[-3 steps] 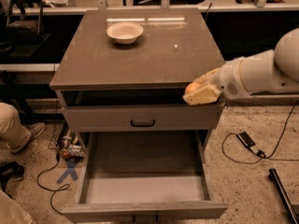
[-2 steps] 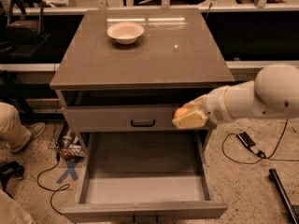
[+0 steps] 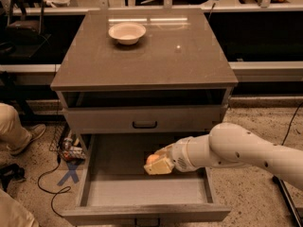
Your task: Place orange into middle drawer
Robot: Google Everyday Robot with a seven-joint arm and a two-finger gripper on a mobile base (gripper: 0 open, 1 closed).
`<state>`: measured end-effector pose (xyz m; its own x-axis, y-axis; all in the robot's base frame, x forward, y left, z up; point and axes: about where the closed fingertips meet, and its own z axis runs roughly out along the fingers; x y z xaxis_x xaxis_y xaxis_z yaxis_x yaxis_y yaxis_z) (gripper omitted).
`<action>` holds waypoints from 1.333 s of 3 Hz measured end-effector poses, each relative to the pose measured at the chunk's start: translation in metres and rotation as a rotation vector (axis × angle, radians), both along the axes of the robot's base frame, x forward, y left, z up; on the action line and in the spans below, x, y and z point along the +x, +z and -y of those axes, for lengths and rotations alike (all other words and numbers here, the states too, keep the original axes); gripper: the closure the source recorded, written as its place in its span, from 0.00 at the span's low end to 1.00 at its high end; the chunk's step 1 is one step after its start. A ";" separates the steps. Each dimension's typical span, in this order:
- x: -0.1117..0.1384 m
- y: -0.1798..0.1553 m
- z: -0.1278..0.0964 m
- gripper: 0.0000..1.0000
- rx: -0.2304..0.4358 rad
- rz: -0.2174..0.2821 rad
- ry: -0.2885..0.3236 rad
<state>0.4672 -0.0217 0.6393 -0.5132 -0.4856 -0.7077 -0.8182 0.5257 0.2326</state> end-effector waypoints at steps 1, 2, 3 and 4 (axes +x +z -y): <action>-0.001 -0.004 -0.001 1.00 -0.005 -0.005 -0.005; -0.003 -0.034 0.001 1.00 -0.043 -0.043 -0.041; 0.000 -0.086 0.001 1.00 -0.078 -0.085 -0.109; 0.022 -0.155 0.000 0.98 -0.061 -0.118 -0.228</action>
Offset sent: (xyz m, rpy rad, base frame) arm -0.0076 -0.0078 -0.0834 -0.1055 0.1056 -0.1070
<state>0.4890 -0.0218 0.4848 -0.6918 -0.3876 -0.6092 -0.6458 0.7095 0.2820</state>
